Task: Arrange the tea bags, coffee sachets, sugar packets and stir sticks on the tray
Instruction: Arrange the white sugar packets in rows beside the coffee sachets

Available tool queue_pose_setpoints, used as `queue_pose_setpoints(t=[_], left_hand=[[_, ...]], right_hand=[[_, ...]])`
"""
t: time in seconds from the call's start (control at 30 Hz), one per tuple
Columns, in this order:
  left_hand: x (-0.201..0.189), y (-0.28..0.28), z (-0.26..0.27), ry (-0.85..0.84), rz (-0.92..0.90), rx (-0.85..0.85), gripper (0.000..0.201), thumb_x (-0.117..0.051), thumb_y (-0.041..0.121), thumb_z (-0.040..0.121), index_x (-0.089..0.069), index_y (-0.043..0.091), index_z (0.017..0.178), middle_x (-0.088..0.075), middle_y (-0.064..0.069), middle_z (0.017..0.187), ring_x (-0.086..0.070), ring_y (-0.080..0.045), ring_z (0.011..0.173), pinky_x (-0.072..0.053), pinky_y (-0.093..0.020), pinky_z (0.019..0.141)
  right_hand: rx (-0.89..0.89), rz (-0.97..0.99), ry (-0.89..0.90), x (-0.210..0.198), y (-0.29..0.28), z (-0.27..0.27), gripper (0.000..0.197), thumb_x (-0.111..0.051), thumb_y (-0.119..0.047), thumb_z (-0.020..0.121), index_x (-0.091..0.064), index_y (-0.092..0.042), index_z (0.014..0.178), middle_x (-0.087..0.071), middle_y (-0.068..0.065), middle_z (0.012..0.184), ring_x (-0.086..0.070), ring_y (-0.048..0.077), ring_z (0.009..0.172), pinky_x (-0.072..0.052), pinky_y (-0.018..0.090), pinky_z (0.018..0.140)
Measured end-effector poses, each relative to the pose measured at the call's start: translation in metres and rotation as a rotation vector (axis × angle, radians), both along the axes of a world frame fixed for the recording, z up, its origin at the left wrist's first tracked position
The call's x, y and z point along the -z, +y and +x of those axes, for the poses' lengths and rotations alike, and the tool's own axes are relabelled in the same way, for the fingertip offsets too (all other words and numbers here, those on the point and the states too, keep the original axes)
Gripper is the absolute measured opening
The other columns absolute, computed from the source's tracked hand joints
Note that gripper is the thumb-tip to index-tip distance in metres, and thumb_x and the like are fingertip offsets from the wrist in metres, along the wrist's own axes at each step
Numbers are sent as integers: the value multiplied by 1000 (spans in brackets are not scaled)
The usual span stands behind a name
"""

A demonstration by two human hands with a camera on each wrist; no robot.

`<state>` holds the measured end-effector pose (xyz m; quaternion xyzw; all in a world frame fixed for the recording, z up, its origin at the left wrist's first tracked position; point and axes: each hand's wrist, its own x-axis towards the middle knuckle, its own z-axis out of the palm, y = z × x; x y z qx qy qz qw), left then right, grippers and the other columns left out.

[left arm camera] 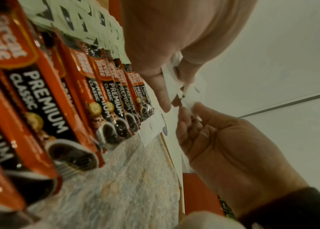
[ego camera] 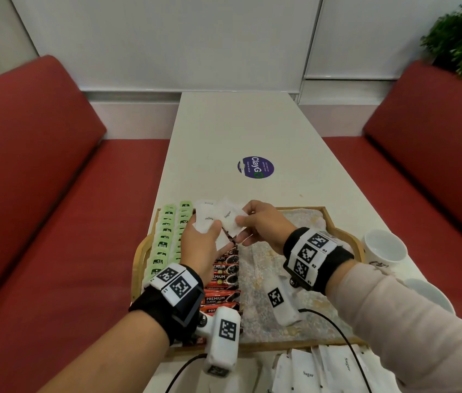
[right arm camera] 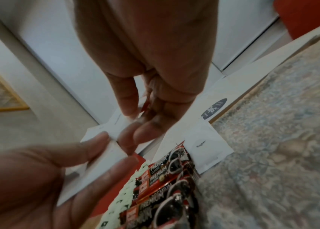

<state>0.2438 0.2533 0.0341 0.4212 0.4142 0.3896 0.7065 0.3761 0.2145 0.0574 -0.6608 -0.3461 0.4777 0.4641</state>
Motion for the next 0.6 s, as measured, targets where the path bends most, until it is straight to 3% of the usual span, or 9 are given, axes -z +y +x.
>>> queue_pose_setpoints(t=[0.13,0.23,0.37,0.47,0.6], left_hand=[[-1,6,-3,30,37,-12,31,-52,2,94,-53,16,122,-63,-6,117,-65,-23,97,-58,-27,57],[-1,8,-3,69,81,38,28,-52,1,93,-55,20,114,-64,-6,114,-64,-23,99,-59,-30,62],[0,8,-3,75,104,35,24,-50,4,95,-56,25,105,-64,-4,113,-66,-22,97,-58,-36,69],[0,10,-5,50,90,30,22,-48,5,97,-54,24,106,-64,-2,111,-68,-15,90,-59,-33,67],[-1,12,-7,0,52,27,24,-47,4,97,-52,27,99,-63,2,104,-68,-17,89,-59,-32,64]], right_hand=[[-84,-38,-273,4,0,5,23,-65,-8,85,-47,-15,73,-51,-2,65,-46,7,49,-35,18,46],[-58,8,-273,8,0,9,24,-63,-10,89,-49,-15,71,-47,-4,61,-38,-1,39,-31,14,43],[74,10,-231,15,3,16,28,-56,-4,92,-42,-12,69,-44,3,58,-41,12,44,-38,23,44],[198,-40,-232,24,5,26,27,-53,-2,93,-40,-11,71,-45,7,59,-47,15,45,-45,24,44],[244,-155,-286,39,6,37,35,-52,-2,93,-37,-14,64,-44,6,58,-49,17,47,-44,27,47]])
